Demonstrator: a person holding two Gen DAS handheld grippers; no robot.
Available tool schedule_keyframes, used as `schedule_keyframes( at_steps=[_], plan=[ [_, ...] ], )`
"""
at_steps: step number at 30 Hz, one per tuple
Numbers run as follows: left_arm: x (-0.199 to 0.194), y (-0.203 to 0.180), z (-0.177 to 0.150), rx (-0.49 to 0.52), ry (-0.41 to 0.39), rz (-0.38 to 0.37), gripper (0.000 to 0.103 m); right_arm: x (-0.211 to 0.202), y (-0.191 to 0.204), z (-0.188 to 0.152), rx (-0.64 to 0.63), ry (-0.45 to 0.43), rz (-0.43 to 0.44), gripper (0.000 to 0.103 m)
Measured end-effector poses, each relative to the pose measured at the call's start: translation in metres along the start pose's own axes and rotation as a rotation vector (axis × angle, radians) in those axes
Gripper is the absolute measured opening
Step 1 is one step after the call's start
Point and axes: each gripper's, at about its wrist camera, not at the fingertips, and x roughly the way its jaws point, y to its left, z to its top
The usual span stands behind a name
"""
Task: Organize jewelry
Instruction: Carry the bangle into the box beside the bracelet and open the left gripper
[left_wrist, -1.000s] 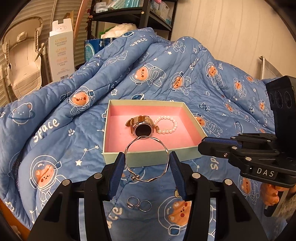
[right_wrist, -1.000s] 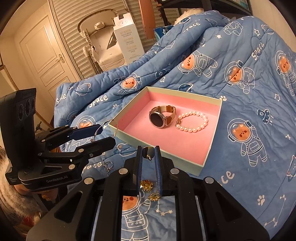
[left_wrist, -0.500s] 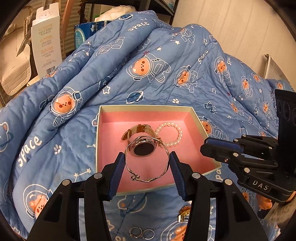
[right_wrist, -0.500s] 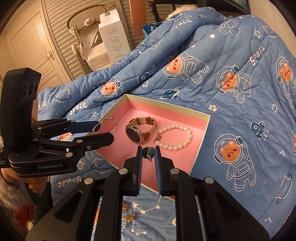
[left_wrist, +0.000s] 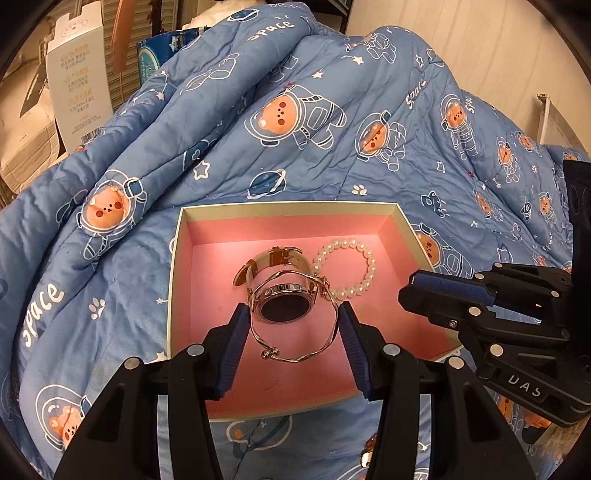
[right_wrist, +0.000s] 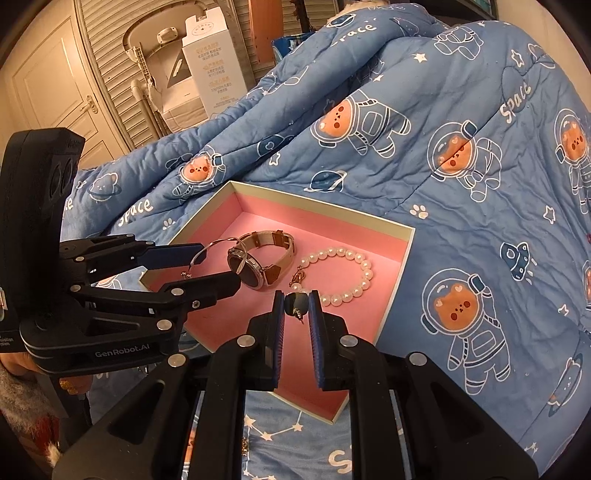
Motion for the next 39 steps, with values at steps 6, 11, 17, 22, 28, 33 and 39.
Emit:
schedule_keyframes(
  at_steps=[6, 11, 17, 22, 28, 33, 39],
  plan=[
    [0.002, -0.014, 0.007, 0.042, -0.01, -0.009, 0.048, -0.007, -0.01, 0.004, 0.022, -0.024, -0.018, 0.014],
    [0.011, -0.04, 0.01, 0.114, 0.011, -0.044, 0.048, -0.016, -0.024, 0.008, 0.051, -0.044, -0.034, 0.014],
    [0.034, -0.059, 0.006, 0.18, 0.073, -0.058, 0.048, -0.022, -0.033, 0.013, 0.065, -0.056, -0.045, 0.014],
    [0.045, -0.063, 0.004, 0.2, 0.106, -0.063, 0.048, -0.018, -0.032, 0.014, 0.06, -0.048, -0.042, 0.014],
    [0.052, -0.058, 0.003, 0.191, 0.125, -0.042, 0.049, -0.004, -0.027, 0.018, 0.05, -0.007, 0.004, 0.014],
    [0.048, -0.056, 0.001, 0.185, 0.108, -0.045, 0.059, 0.012, -0.024, 0.023, 0.033, 0.029, 0.01, 0.014],
    [0.04, -0.056, -0.001, 0.187, 0.092, -0.06, 0.066, 0.032, -0.024, 0.03, 0.009, 0.079, 0.01, 0.014]
  ],
)
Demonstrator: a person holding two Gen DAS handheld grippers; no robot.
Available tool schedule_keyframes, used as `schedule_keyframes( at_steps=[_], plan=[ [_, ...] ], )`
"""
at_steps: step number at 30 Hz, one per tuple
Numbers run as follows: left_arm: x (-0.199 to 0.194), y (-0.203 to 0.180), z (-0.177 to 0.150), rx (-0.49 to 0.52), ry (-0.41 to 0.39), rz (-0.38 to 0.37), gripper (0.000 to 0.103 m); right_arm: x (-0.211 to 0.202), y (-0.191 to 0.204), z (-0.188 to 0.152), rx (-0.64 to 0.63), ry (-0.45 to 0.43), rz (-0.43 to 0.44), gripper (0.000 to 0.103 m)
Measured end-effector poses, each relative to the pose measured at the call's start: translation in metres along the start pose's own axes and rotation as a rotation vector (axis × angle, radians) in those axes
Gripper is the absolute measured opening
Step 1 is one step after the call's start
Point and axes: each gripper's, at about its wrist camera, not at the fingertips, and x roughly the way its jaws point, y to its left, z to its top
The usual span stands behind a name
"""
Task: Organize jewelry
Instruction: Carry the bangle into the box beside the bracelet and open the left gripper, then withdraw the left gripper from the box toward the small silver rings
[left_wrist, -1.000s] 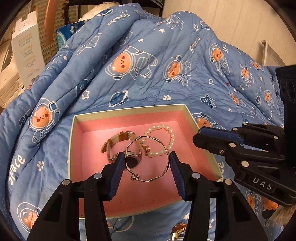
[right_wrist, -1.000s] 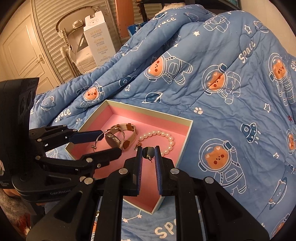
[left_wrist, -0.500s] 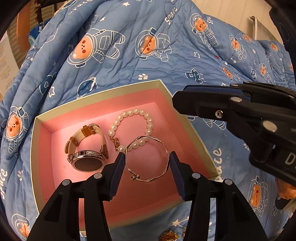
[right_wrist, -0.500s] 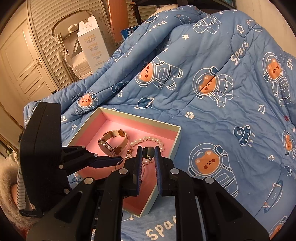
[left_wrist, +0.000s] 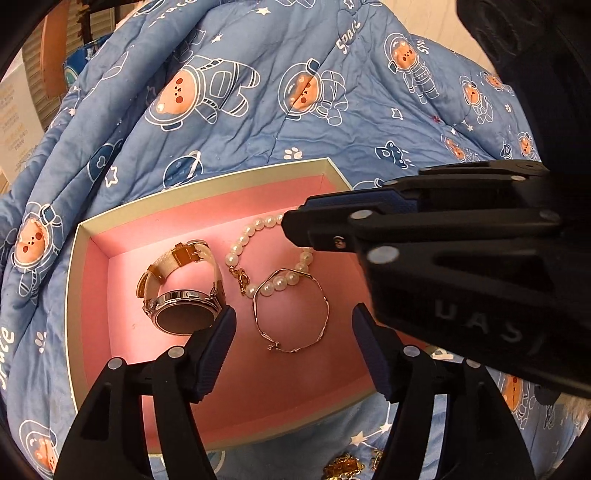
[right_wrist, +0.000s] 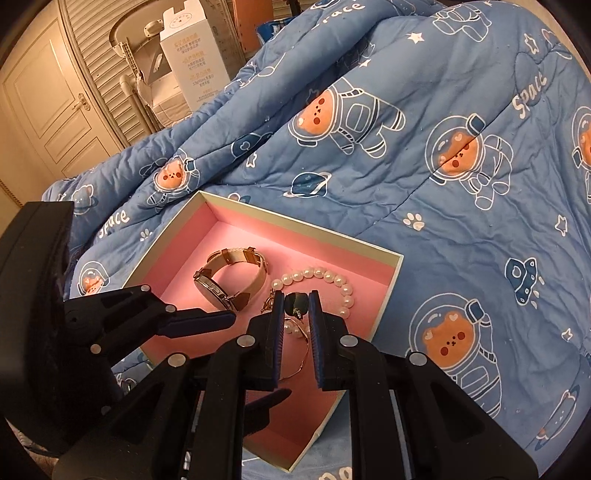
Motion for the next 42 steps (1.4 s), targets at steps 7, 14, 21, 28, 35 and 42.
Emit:
schedule_keyframes(
  at_steps=[7, 14, 21, 28, 35, 42],
  plan=[
    [-0.01, 0.003, -0.007, -0.032, -0.037, -0.005, 0.073, 0.024, 0.006, 0.012, -0.037, 0.067, -0.023, 0.014],
    [-0.014, 0.007, -0.01, -0.04, -0.059, -0.003, 0.077, 0.042, 0.008, 0.014, -0.066, 0.115, -0.055, 0.014],
    [-0.015, 0.005, -0.01, -0.033, -0.077, 0.01, 0.08, 0.044, 0.009, 0.014, -0.067, 0.107, -0.064, 0.038],
    [-0.038, 0.001, -0.024, -0.036, -0.123, 0.013, 0.083, 0.023, 0.016, 0.013, -0.06, 0.049, -0.06, 0.042],
    [-0.07, 0.011, -0.056, -0.095, -0.195, 0.02, 0.088, -0.02, 0.013, -0.011, -0.03, -0.03, -0.071, 0.05],
    [-0.094, 0.042, -0.101, -0.221, -0.236, 0.052, 0.088, -0.063, 0.018, -0.051, 0.005, -0.095, -0.031, 0.05]
  ],
)
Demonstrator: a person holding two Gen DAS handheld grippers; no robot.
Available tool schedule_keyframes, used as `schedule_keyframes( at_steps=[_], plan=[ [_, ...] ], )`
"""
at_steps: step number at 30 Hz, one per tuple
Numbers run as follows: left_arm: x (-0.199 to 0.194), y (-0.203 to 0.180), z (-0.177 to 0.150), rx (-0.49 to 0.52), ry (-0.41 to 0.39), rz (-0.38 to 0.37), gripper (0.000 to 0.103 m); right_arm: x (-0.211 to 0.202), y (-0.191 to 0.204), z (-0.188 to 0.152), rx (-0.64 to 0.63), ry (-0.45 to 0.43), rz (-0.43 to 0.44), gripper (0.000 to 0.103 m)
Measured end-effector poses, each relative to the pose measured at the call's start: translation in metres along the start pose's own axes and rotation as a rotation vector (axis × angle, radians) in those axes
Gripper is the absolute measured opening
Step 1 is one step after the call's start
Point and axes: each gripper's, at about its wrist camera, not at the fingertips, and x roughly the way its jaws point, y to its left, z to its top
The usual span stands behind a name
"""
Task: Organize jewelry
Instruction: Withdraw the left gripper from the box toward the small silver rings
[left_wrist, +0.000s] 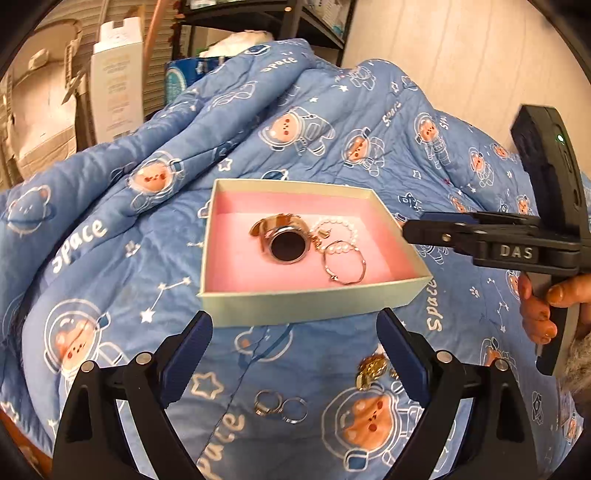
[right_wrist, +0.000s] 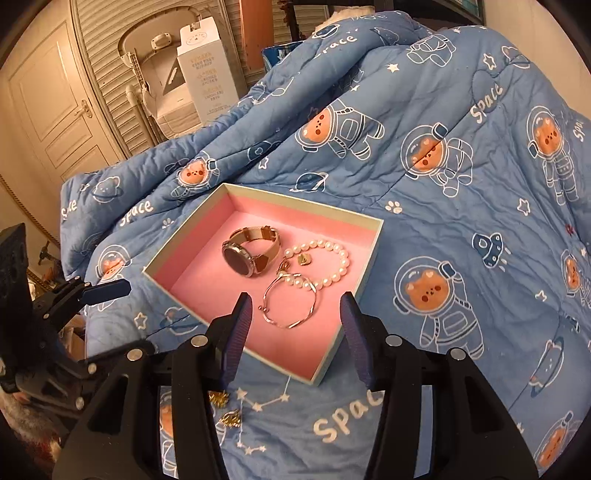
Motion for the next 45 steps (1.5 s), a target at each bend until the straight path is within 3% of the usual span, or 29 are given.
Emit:
schedule_keyframes(
  at_steps=[10, 18, 24, 28, 34, 38, 45],
  plan=[
    [-0.016, 0.024, -0.05, -0.094, 0.023, 0.043, 0.083, -0.015, 0.023, -0.069, 0.001, 0.026, 0.028, 0.05],
    [-0.013, 0.009, -0.071, -0.064, 0.021, 0.084, 0.07, -0.005, 0.03, -0.106, 0.036, 0.073, 0.016, 0.05],
    [-0.009, 0.011, -0.076, -0.072, 0.016, 0.105, 0.058, -0.001, 0.035, -0.113, 0.009, 0.071, -0.002, 0.049],
    [-0.013, 0.016, -0.078, -0.098, 0.009, 0.1, 0.05, 0.004, 0.036, -0.113, 0.001, 0.076, 0.003, 0.04],
    [-0.015, 0.007, -0.08, -0.092, 0.01, 0.056, 0.045, 0.009, 0.044, -0.111, -0.024, 0.081, 0.023, 0.04],
    [-0.005, -0.002, -0.079, -0.069, 0.036, 0.041, 0.035, 0.017, 0.046, -0.108, -0.029, 0.091, 0.025, 0.033],
    [0.009, -0.004, -0.076, -0.049, 0.037, 0.057, 0.035, 0.025, 0.045, -0.104, -0.024, 0.093, 0.021, 0.031]
  ],
)
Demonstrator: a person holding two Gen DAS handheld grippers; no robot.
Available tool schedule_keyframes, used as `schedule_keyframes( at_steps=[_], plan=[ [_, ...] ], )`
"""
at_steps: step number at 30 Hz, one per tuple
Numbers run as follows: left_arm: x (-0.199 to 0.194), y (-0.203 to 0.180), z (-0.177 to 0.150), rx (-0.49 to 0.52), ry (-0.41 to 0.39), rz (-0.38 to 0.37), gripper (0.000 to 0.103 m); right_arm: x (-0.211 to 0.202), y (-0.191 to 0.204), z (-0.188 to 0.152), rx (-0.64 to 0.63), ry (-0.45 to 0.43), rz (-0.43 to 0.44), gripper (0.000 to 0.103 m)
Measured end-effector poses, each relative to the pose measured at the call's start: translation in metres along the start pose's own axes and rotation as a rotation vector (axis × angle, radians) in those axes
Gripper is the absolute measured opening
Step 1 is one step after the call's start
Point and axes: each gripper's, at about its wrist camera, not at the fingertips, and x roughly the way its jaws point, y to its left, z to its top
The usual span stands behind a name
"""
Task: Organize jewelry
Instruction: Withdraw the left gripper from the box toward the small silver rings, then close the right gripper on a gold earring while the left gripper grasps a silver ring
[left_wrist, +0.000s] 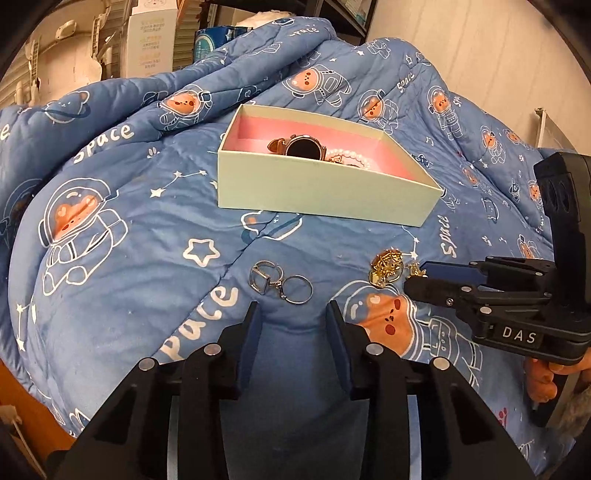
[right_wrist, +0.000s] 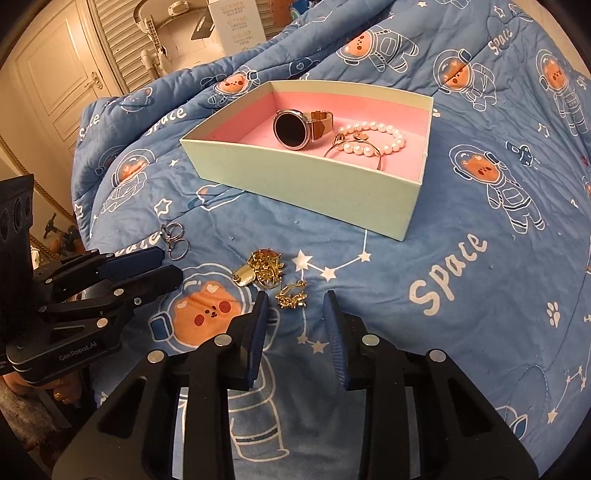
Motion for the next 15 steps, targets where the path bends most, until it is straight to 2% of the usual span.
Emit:
schedule_keyframes(
  at_steps=[5, 11, 15],
  plan=[
    [0.005, -0.002, 0.007, 0.008, 0.0, 0.003, 0.035, 0.003, 0.0, 0.002, 0.004, -0.002, -0.003, 0.024],
    [0.008, -0.007, 0.011, 0.007, 0.0, 0.002, 0.035, 0.004, -0.001, 0.002, 0.014, -0.002, -0.005, 0.021],
    [0.011, -0.01, 0.014, 0.029, -0.001, 0.007, 0.025, 0.004, -0.001, 0.001, 0.02, -0.002, -0.003, 0.019]
  ],
)
